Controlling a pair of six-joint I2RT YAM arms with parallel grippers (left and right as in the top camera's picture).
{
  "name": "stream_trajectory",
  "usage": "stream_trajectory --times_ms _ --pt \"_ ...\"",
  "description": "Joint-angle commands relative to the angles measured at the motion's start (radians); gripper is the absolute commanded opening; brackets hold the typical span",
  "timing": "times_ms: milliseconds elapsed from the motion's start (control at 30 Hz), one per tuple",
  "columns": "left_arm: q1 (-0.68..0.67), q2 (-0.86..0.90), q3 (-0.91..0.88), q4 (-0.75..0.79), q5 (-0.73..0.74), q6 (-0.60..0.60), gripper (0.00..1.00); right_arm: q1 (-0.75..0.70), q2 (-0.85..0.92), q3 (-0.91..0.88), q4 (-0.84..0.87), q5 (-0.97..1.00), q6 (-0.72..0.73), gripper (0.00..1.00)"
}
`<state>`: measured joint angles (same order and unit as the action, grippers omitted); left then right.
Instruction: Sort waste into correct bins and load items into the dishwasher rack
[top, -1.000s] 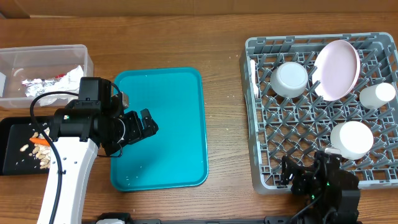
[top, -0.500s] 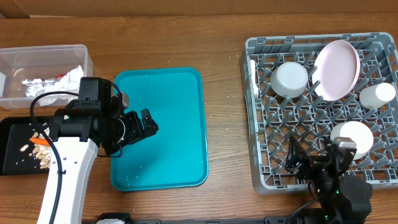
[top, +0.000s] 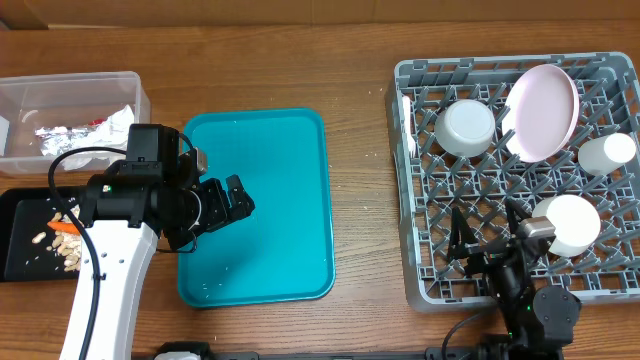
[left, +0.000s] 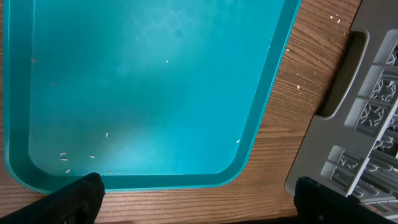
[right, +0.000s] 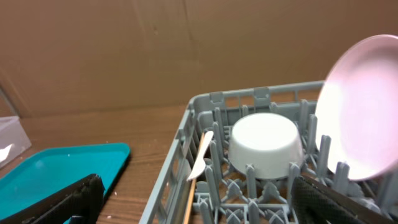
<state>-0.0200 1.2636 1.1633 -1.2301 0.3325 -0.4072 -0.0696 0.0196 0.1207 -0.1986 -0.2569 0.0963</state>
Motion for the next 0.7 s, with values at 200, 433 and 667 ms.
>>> stream_trajectory --times_ms 200,433,667 --pt "-0.005 -0.001 -0.002 0.001 -0.003 0.026 1.00 -0.010 -0.017 -0.113 0.174 0.035 -0.019 1.00" --pt "-0.005 -0.001 -0.002 0.001 -0.003 0.026 1.00 -0.010 -0.017 -0.113 0.163 0.110 -0.021 1.00" --pt "-0.005 -0.001 -0.002 0.001 -0.003 0.026 1.00 -0.010 -0.017 -0.113 0.128 0.116 -0.022 1.00"
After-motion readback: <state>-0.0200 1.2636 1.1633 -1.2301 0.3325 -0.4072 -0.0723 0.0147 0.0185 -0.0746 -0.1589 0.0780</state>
